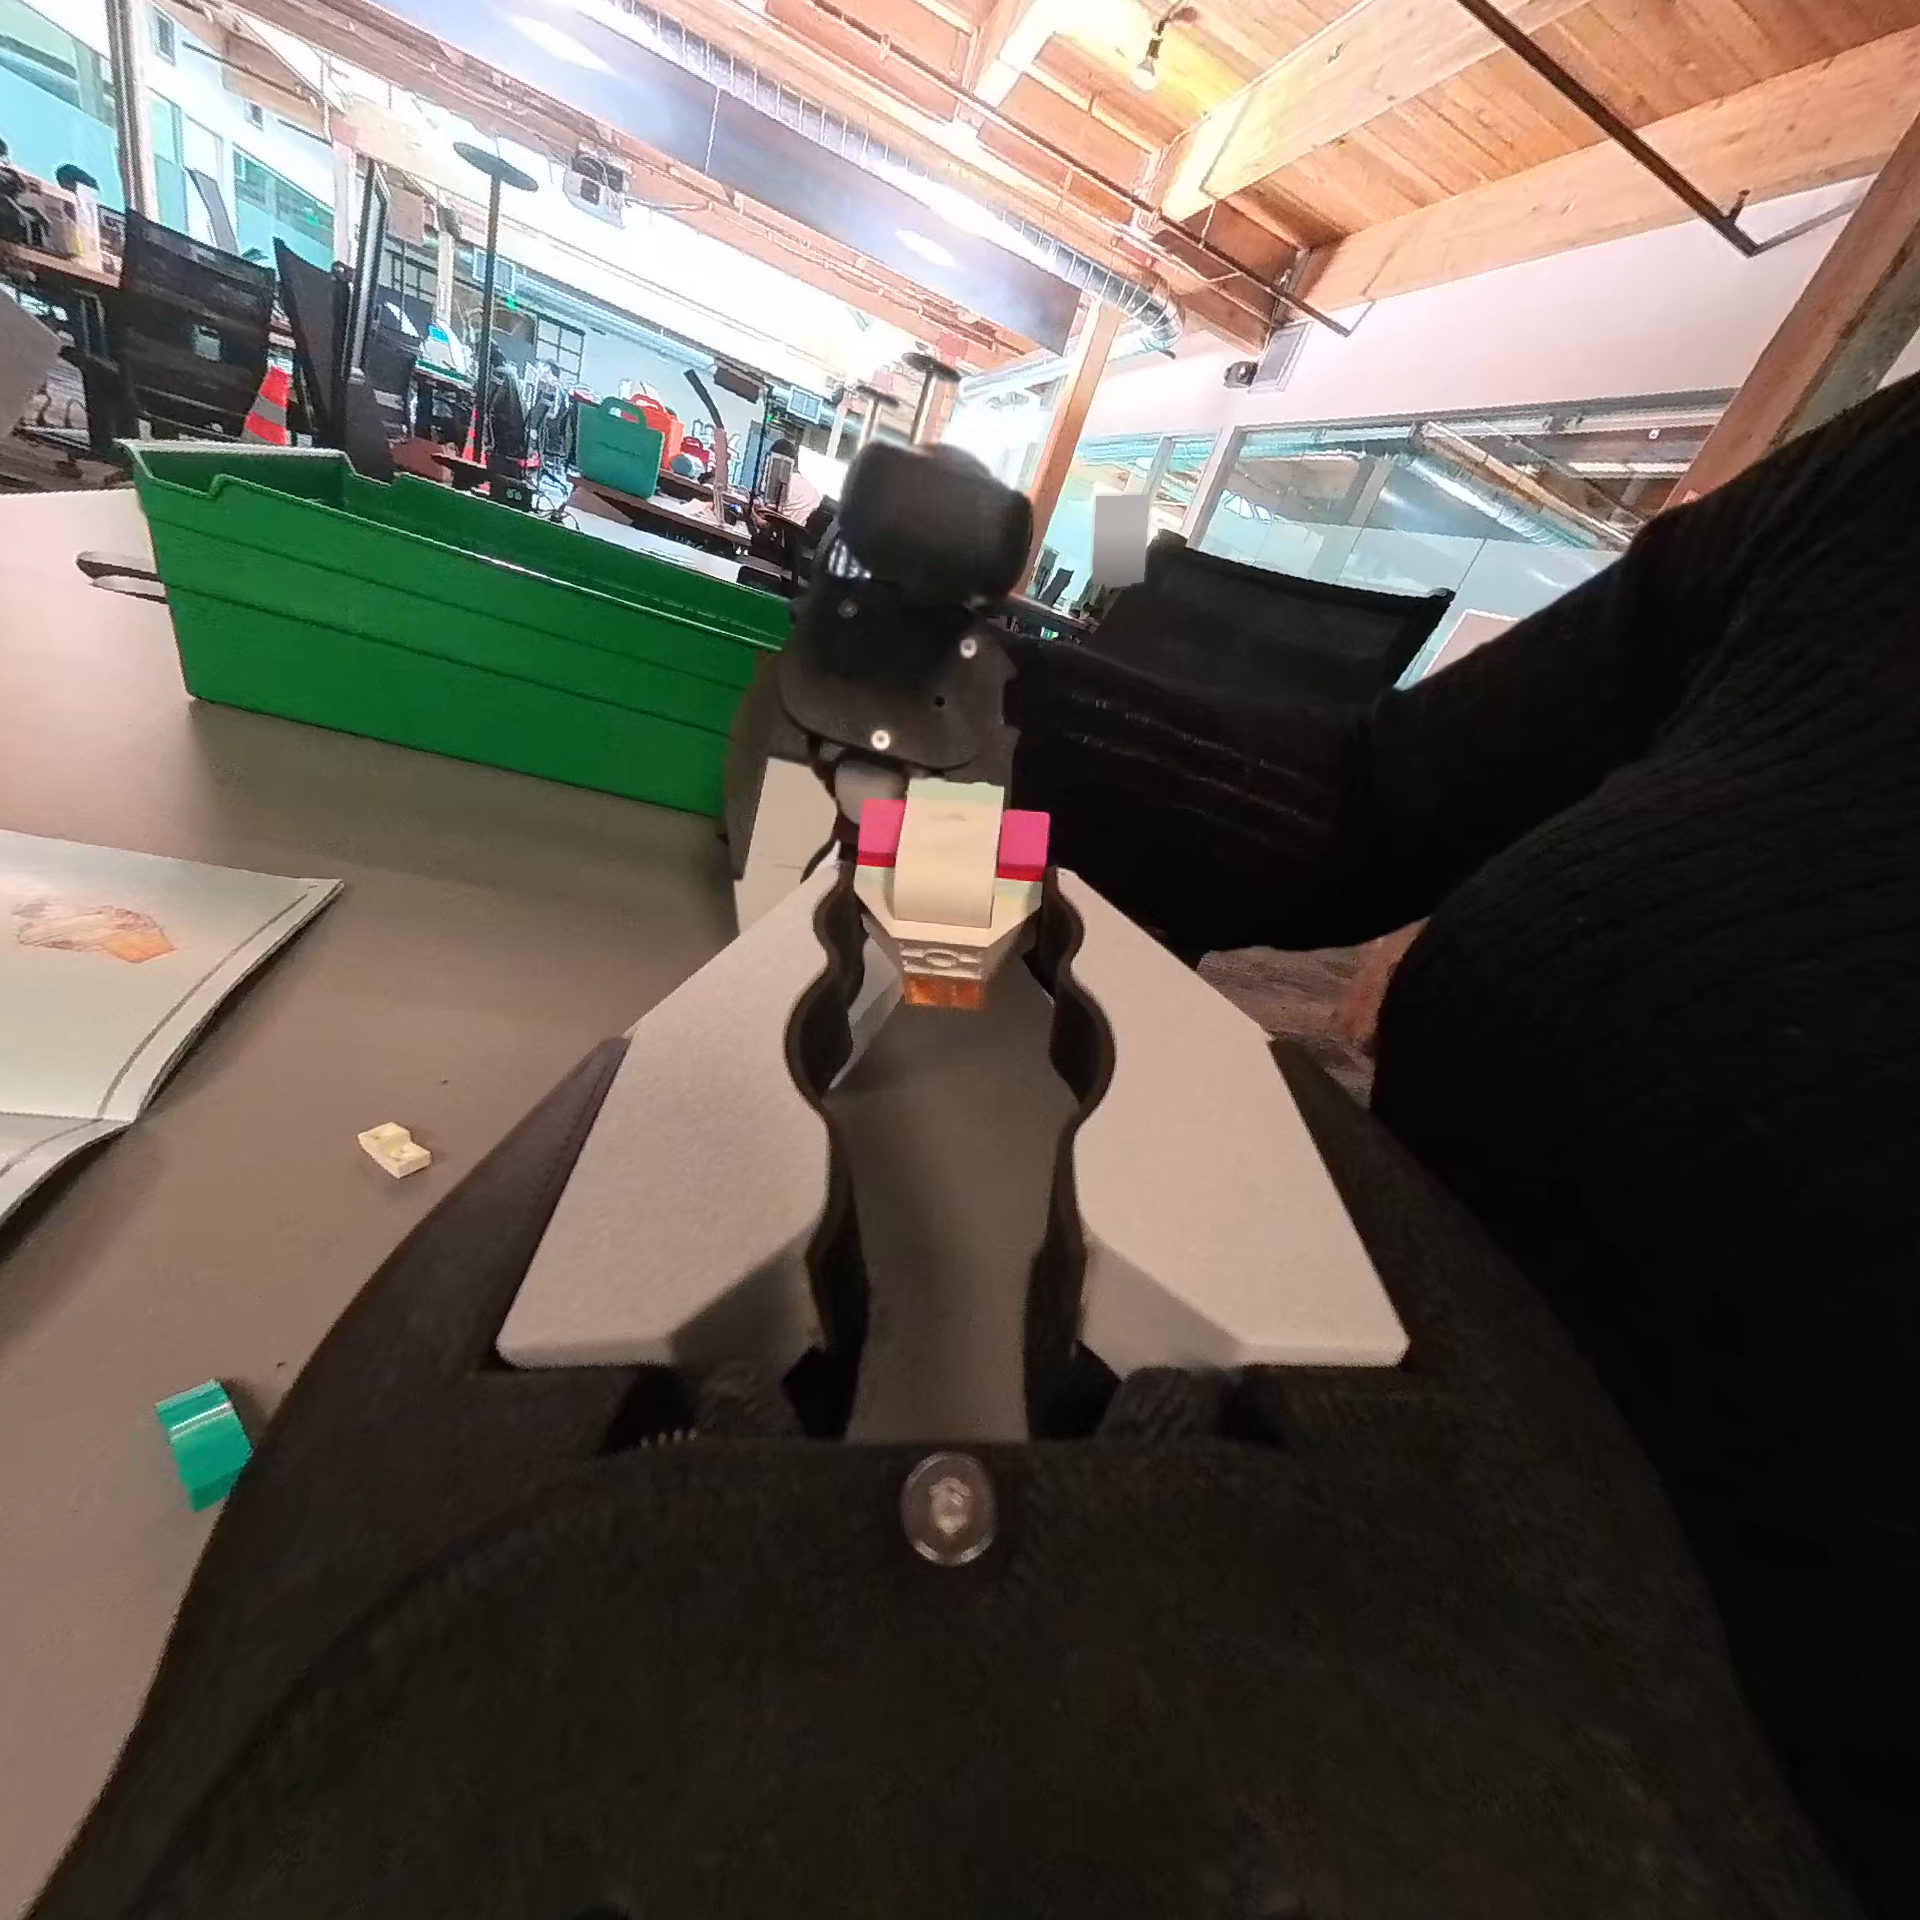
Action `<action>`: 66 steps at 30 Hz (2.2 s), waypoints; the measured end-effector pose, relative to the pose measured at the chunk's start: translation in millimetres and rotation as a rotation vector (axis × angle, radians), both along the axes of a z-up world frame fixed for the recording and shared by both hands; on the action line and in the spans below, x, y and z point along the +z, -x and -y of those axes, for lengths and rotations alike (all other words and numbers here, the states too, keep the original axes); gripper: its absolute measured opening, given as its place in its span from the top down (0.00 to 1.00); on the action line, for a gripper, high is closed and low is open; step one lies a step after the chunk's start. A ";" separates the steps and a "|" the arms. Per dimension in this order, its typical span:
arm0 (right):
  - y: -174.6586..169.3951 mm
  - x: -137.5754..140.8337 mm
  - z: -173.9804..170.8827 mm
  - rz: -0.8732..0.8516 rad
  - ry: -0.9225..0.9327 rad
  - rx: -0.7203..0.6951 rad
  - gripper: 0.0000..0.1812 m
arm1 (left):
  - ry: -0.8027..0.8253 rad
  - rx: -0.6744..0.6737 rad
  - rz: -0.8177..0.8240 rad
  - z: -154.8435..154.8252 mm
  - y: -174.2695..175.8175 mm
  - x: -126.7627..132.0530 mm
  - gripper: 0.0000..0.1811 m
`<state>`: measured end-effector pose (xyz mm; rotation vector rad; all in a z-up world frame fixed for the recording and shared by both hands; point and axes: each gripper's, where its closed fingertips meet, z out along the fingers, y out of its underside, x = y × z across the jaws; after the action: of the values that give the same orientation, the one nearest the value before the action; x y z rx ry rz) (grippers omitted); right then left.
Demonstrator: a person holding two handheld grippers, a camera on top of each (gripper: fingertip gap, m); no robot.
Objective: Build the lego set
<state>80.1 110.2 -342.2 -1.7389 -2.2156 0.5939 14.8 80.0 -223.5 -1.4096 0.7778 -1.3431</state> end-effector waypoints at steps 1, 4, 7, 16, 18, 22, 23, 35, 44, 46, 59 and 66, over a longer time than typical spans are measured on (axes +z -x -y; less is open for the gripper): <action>-0.8 -2.5 0.1 0.013 -0.002 0.009 0.92 | 0.003 0.001 0.001 -0.3 0.4 -0.2 0.81; 0.1 -3.1 0.5 0.015 -0.014 0.023 0.91 | 0.012 -0.001 0.009 -0.9 1.2 0.2 0.81; -1.6 -3.6 -1.0 0.024 -0.043 0.028 0.90 | 0.014 -0.008 0.013 -0.1 0.5 0.5 0.81; -5.2 -0.4 -29.2 0.042 -0.236 -0.046 0.89 | 0.016 -0.033 -0.009 3.5 -5.0 -3.3 0.81; -3.6 4.3 -26.9 0.000 -0.234 -0.080 0.88 | 0.017 -0.027 -0.008 2.5 -3.8 -3.4 0.81; 3.0 13.6 -13.4 -0.149 -0.055 -0.206 0.86 | 0.019 -0.018 0.010 0.8 -1.2 -1.0 0.81; 3.2 12.3 -13.5 -0.167 -0.040 -0.227 0.85 | 0.020 -0.020 0.015 0.9 -1.1 -0.3 0.81; 32.8 47.5 -13.2 -0.420 0.055 -0.300 0.92 | -0.036 0.037 0.067 -2.1 -0.3 8.9 0.81; 69.4 171.2 32.7 -0.827 0.194 -0.116 0.93 | -0.149 0.062 0.133 6.4 -4.3 24.5 0.81; 72.5 170.9 37.5 -0.808 0.197 -0.094 0.93 | -0.149 0.059 0.130 6.9 -5.3 24.0 0.81; 74.3 156.1 39.5 -0.705 0.137 -0.058 0.93 | -0.189 0.074 0.088 9.4 -7.2 22.0 0.81; 68.9 149.3 42.1 -0.656 0.136 -0.051 0.93 | -0.212 0.079 0.026 12.1 -12.2 16.4 0.81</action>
<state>11.2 68.1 -192.9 -1.3761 -1.6956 1.1309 27.0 67.9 -207.1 -1.2407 0.8139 -1.1792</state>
